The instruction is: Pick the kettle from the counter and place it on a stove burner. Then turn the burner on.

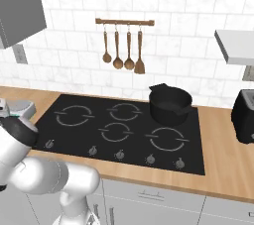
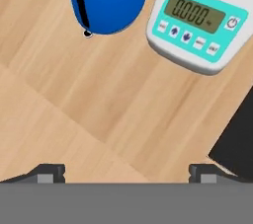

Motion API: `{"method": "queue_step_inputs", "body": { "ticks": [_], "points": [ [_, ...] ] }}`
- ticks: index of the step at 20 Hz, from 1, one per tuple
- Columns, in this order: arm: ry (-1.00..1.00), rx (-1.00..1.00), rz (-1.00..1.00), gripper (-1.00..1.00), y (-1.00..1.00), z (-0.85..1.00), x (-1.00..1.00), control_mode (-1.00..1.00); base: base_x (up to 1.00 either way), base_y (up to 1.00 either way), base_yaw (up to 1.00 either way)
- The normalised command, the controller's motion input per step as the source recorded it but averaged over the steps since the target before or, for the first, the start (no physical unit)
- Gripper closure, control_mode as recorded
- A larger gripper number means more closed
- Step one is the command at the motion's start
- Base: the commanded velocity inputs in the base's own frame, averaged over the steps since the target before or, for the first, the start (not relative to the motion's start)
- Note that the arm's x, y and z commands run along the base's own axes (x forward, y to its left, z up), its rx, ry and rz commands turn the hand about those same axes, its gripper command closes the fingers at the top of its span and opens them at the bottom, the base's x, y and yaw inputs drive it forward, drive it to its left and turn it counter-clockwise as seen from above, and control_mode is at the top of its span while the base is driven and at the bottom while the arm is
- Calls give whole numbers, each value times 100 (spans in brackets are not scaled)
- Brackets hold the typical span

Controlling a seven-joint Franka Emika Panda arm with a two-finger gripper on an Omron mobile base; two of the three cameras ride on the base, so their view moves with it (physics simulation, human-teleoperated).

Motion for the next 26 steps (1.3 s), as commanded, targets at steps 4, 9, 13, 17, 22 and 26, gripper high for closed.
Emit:
{"method": "queue_step_inputs", "body": {
  "ticks": [4,9,13,17,22,26],
  "points": [
    [0,0,-1,-100,74,0,0,-100,0,0,0],
    [-1,0,-7,-100,63,0,0,-100,0,0,0],
    [-1,0,-9,-100,44,0,9,-100,0,0,0],
    [0,0,-11,-100,29,0,18,-100,0,0,0],
    [0,0,-11,-100,27,0,19,-100,0,0,0],
    [0,0,-7,-100,8,0,21,-100,0,0,0]
  ]
}}
